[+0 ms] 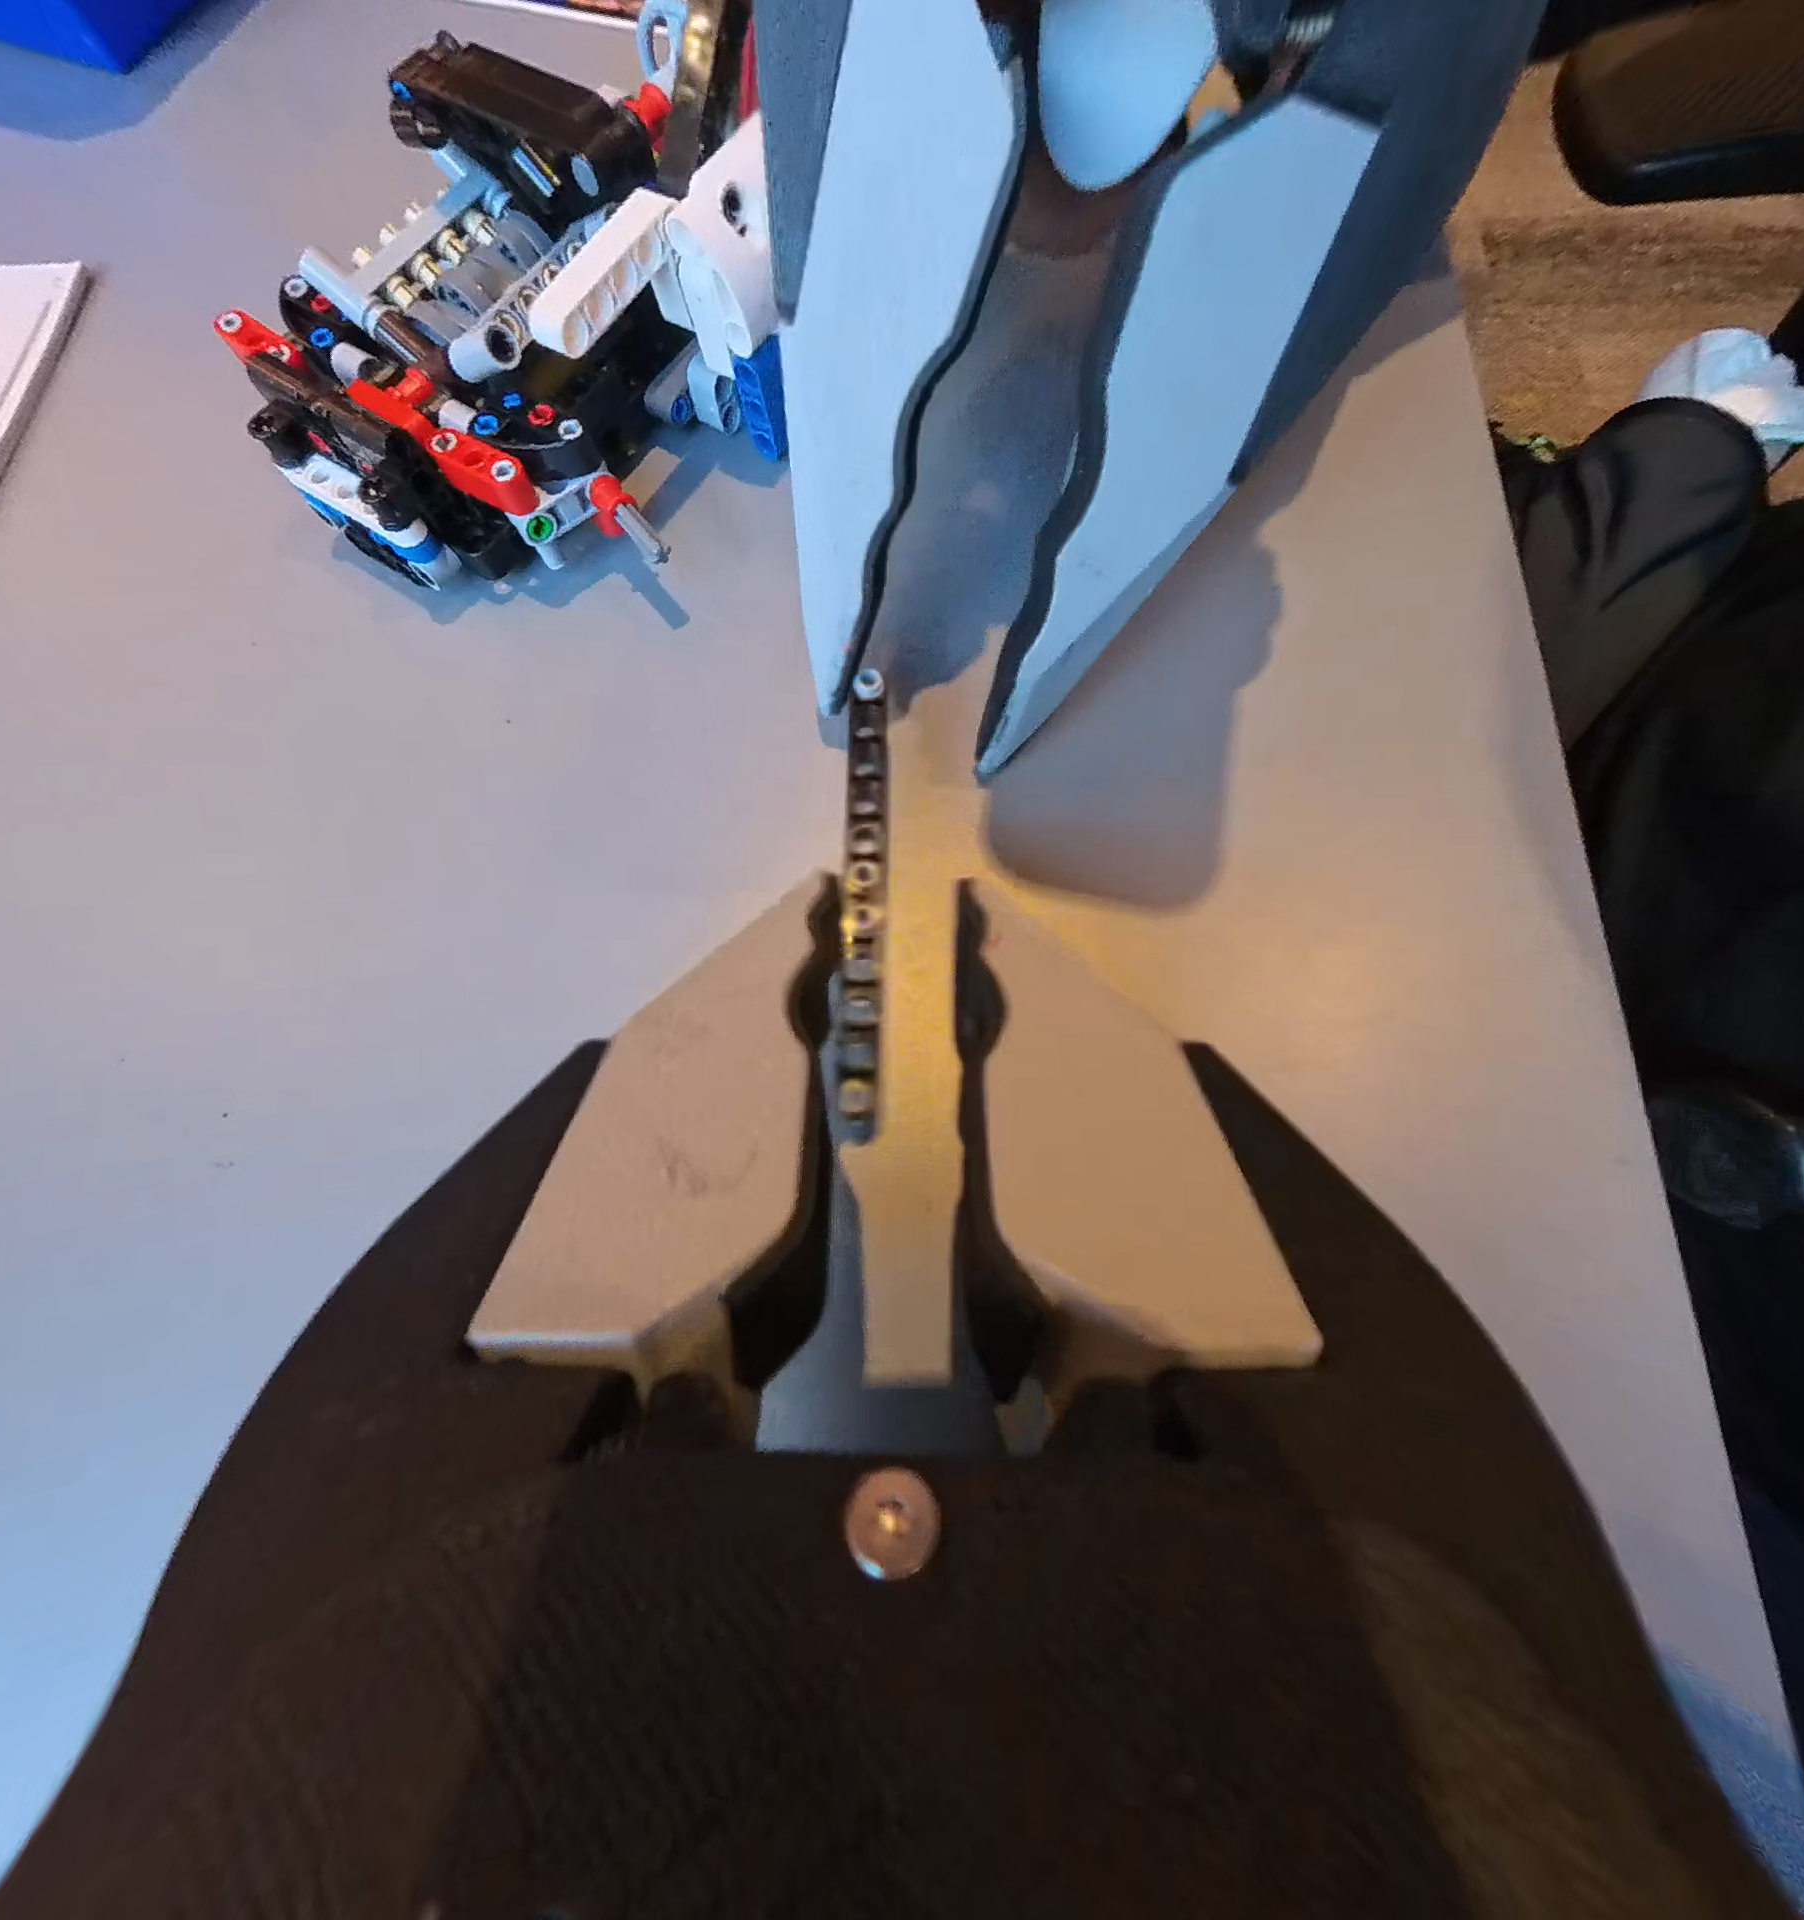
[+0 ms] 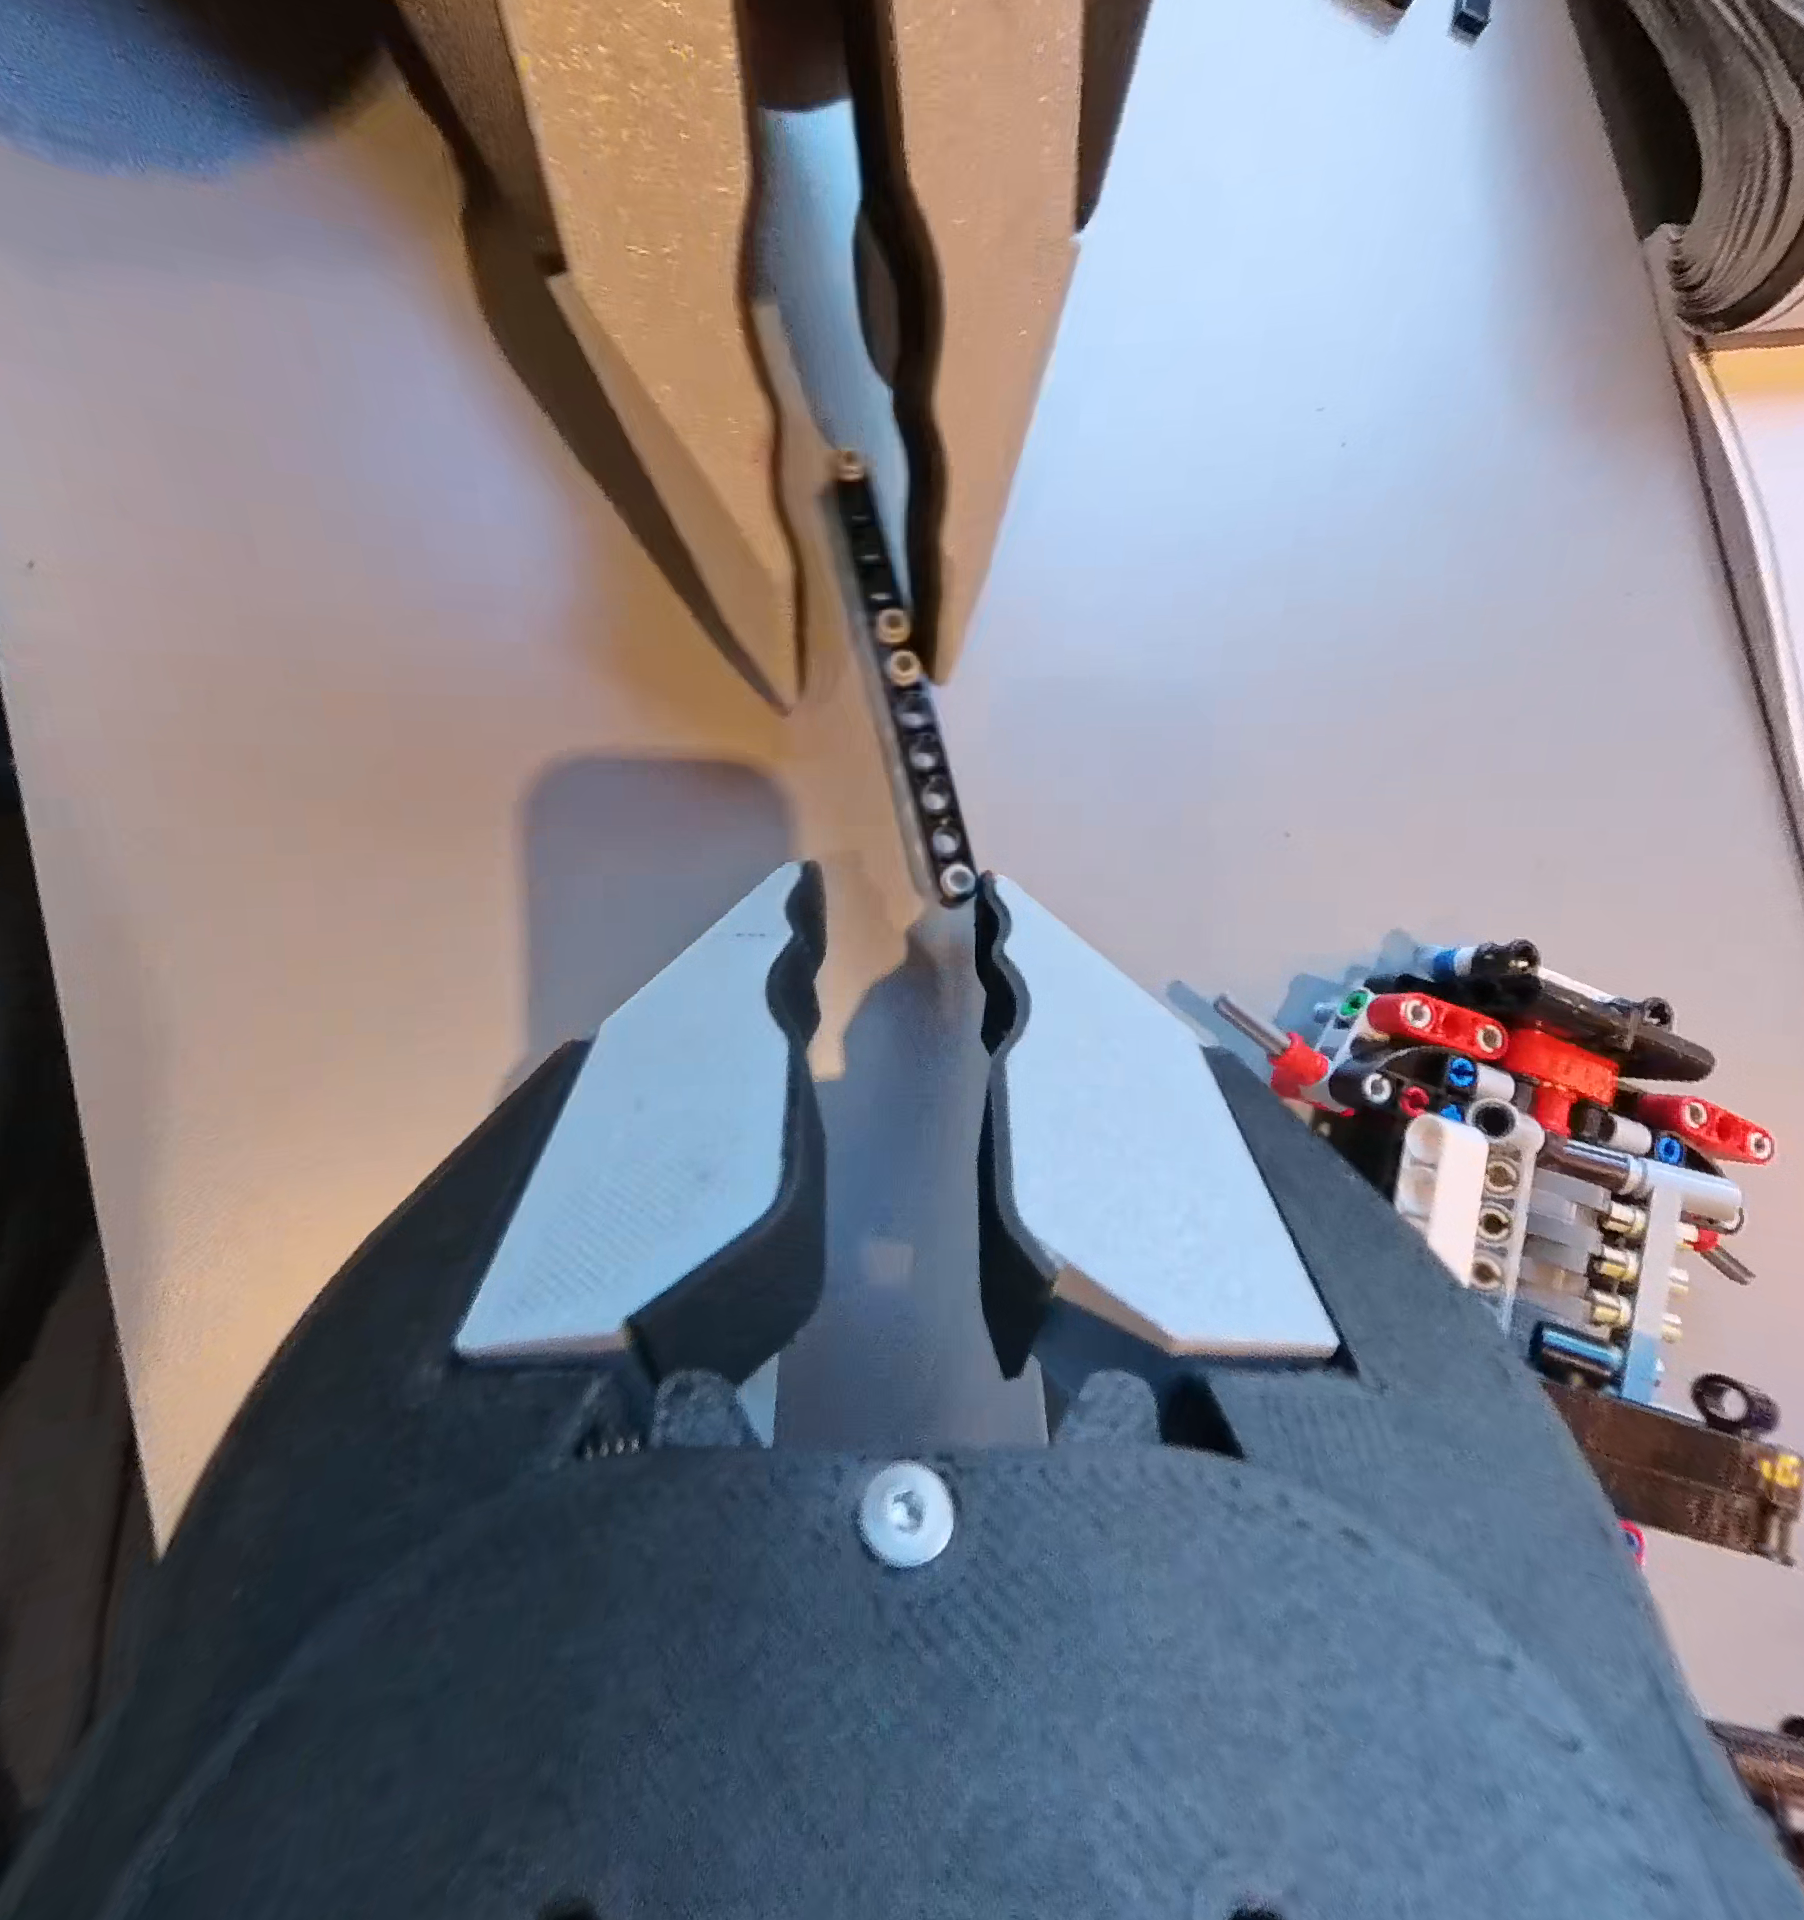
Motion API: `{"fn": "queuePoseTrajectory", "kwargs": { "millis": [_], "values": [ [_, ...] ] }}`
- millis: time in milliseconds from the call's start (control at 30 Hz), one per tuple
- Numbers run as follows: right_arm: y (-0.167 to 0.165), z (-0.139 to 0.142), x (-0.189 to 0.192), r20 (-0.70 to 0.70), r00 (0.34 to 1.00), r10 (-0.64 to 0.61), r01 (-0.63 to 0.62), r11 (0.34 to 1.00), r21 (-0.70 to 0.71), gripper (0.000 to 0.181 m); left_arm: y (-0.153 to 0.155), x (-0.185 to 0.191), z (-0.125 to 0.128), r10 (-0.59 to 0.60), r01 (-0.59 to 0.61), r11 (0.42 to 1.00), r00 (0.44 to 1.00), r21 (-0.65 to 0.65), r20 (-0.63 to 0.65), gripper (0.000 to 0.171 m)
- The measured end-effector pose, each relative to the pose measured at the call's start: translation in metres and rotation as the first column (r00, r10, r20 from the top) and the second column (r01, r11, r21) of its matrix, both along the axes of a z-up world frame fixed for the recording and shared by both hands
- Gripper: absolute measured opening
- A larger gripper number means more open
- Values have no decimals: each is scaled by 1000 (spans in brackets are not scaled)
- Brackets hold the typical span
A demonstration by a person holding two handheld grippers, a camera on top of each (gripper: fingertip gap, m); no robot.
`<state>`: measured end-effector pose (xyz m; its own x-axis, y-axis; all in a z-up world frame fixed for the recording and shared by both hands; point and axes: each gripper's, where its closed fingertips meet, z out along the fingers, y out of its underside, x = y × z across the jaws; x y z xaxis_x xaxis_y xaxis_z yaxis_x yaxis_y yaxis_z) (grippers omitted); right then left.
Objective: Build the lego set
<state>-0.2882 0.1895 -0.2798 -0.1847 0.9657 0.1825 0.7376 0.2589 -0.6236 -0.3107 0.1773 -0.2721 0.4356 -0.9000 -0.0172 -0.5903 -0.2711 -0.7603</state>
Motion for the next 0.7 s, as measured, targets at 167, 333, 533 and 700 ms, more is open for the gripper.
{"fn": "queuePoseTrajectory", "kwargs": {
  "millis": [167, 333, 533, 700],
  "values": [
    [1, 1, -6, -42, 999, -18, 18, 1000, -12, 21, -2, -1, 4, -14, 16, 999, 999, -30, 45, 26],
    [0, -1, -8, -49, 999, -17, 17, 1000, 1, 24, -3, -12, 3, -22, 23, 999, 1000, 41, -14, 35],
    [-4, -2, -6, -67, 997, -25, 23, 999, -26, 16, 2, -29, -1, 45, -45, 999, 999, -4, -20, 35],
    [-5, -3, -11, -108, 994, -28, 24, 999, -41, 10, 4, -34, -6, 68, -68, 997, 997, -23, -32, 25]
  ]
}}
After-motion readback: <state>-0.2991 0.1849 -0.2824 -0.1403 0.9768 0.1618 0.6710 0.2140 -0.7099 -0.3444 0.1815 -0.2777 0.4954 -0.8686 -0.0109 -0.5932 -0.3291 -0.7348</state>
